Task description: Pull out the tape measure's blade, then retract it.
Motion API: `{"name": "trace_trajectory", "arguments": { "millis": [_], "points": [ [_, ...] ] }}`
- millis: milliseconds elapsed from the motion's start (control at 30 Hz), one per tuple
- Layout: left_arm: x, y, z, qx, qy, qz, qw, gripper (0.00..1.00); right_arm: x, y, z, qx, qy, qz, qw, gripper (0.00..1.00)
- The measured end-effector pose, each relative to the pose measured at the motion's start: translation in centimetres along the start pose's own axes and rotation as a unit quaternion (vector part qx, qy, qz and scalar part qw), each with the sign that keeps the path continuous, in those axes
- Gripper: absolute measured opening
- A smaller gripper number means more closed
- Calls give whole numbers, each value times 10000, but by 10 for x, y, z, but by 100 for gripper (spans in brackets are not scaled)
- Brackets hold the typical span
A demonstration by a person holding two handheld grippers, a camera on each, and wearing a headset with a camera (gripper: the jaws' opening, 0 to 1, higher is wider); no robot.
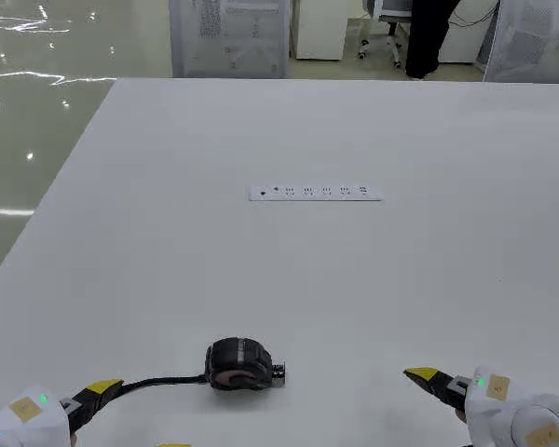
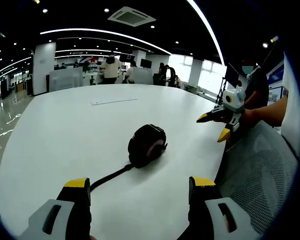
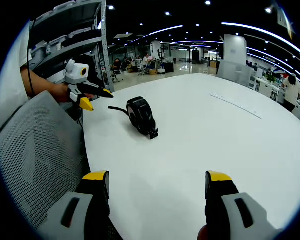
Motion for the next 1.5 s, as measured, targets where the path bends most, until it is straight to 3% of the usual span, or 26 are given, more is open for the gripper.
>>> {"name": "trace_trajectory", "arguments": {
  "millis": [700,1100,1500],
  "points": [
    [9,-15,-17,183,371,-465,9981,78,-1,-14,-16,366,-297,485,9977,74],
    [16,-25,-30,407,701,-935,9923,78,-3,-29,-31,535,-501,823,9939,74],
    [17,-34,-50,637,1085,-1430,9817,78,-5,-38,-50,733,-714,1075,9889,74]
  ]
}}
Point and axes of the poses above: the centre of the closed fingertips' face, and the gripper's own axes: z roughly backward along the fingers, x roughly to its left, y roughly out of its underside, the point moved 9 cm from there along z, roughly backward along the fingers, and after that the axes turned 12 degrees about -z, right-handed, at the moved point
